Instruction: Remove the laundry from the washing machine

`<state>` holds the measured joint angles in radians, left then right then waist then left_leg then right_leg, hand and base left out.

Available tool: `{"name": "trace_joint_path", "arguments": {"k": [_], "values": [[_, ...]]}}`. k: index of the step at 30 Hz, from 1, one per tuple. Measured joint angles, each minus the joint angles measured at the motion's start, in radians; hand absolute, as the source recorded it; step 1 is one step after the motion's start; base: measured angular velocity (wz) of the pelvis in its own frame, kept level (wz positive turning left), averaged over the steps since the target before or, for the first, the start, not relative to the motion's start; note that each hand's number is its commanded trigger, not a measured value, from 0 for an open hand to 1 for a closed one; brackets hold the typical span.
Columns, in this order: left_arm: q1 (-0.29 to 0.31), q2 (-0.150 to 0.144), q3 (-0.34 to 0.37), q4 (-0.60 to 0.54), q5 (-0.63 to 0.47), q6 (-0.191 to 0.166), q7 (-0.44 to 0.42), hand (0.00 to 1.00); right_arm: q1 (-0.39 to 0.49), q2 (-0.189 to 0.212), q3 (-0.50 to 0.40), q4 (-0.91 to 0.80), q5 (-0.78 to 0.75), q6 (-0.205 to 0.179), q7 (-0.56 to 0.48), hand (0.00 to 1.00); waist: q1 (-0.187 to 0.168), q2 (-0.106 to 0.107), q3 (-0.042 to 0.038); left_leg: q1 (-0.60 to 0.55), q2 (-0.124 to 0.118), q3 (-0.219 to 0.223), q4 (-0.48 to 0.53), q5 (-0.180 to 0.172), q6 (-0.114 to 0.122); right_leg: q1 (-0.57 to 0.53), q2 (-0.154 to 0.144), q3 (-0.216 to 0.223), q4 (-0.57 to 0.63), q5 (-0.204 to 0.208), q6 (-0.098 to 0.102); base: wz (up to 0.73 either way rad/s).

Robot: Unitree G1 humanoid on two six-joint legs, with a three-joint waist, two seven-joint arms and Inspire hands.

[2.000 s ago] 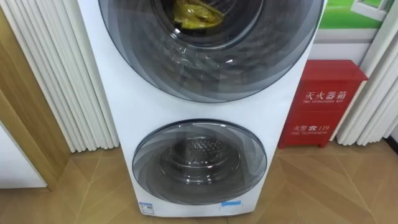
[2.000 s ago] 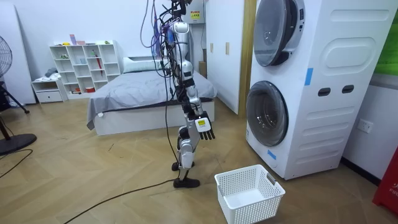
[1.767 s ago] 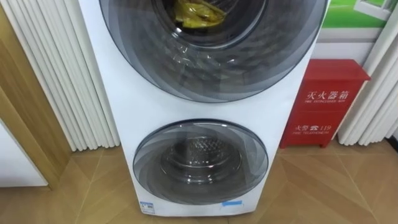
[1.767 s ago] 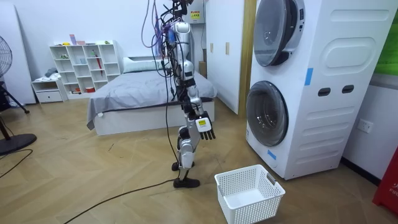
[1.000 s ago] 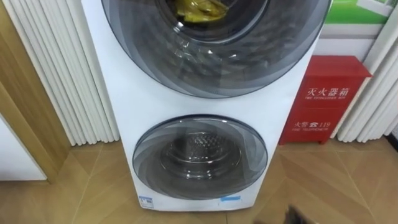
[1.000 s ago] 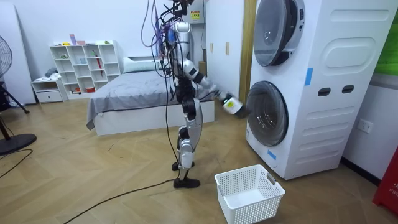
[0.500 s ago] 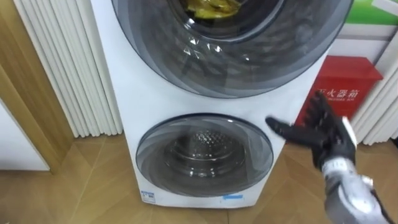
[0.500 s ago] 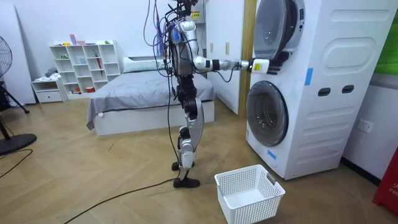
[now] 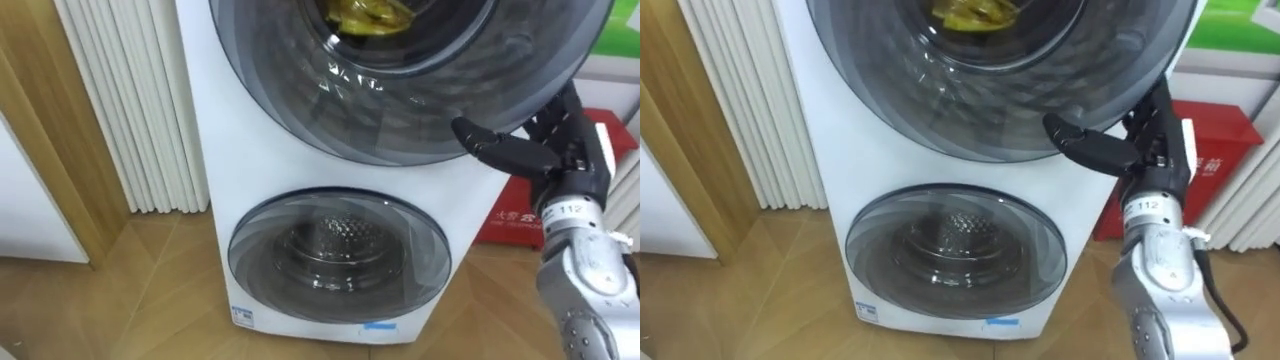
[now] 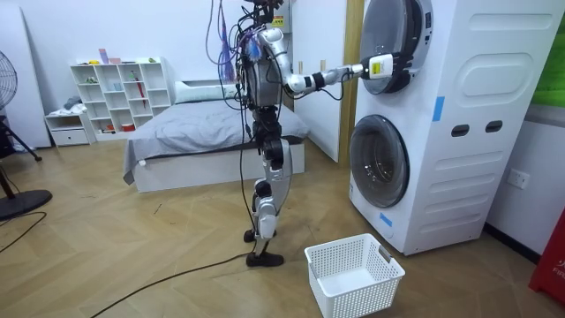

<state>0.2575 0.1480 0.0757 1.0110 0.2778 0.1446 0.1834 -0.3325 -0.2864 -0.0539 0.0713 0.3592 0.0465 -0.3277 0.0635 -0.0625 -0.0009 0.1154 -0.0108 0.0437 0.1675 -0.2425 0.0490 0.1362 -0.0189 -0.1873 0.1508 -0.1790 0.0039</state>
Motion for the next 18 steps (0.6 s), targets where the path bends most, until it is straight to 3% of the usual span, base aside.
{"name": "trace_joint_path", "arguments": {"k": [5,12,14,15,16,17,18], "values": [[-0.002,0.001,-0.007,0.003,0.001,-0.002,0.0,0.0,-0.017,-0.016,0.0,-0.041,-0.01,0.0,-0.013,0.0,0.0,-0.001,0.0016,-0.001,-0.001,-0.005,-0.005,0.0,0.0,-0.007,0.003,0.0,0.001,0.0,0.0,-0.07],[0.005,0.003,-0.011,0.004,0.032,-0.001,0.001,0.0,-0.018,-0.016,0.0,-0.123,-0.009,0.0,-0.024,0.0,0.011,0.004,0.0011,-0.006,0.0,-0.079,-0.004,0.0,0.0,-0.024,0.009,-0.008,0.009,0.0,0.0,-0.12],[0.0,0.003,-0.012,0.002,0.04,0.0,0.001,0.0,-0.019,-0.016,0.001,-0.129,-0.01,0.0,-0.024,0.0,0.018,0.014,0.0014,0.002,0.02,-0.138,-0.006,0.007,-0.001,-0.074,0.014,-0.019,0.102,-0.006,-0.004,-0.33],[-0.003,0.01,-0.005,-0.01,0.047,-0.005,0.001,0.0,-0.023,-0.011,0.004,-0.133,-0.01,0.0,-0.018,0.0,0.019,0.025,0.0041,0.009,0.045,-0.223,-0.006,0.009,0.0,-0.149,0.055,0.008,0.129,-0.05,-0.022,-0.7],[0.002,0.025,0.026,-0.008,0.071,-0.016,0.002,0.0,-0.043,-0.01,0.024,-0.15,-0.01,0.0,-0.006,0.0,0.024,0.014,-0.0013,-0.006,0.058,-0.237,-0.002,0.007,-0.005,-0.199,0.096,0.044,-0.008,0.007,-0.083,-0.72],[0.01,0.033,0.039,-0.003,0.085,-0.018,0.002,0.0,-0.056,-0.013,0.037,-0.166,-0.009,0.0,-0.006,0.0,0.025,0.0,0.003,-0.008,0.053,-0.233,0.001,0.001,-0.021,-0.218,0.092,0.028,-0.055,0.124,-0.089,-0.44],[-0.006,0.029,0.048,0.031,0.098,-0.018,0.003,0.0,-0.062,-0.023,0.049,-0.185,-0.008,-0.005,-0.007,0.0,0.011,0.012,0.0037,0.009,0.071,-0.202,-0.001,-0.029,-0.08,-0.217,0.089,-0.01,-0.018,0.151,-0.097,0.05]]}}
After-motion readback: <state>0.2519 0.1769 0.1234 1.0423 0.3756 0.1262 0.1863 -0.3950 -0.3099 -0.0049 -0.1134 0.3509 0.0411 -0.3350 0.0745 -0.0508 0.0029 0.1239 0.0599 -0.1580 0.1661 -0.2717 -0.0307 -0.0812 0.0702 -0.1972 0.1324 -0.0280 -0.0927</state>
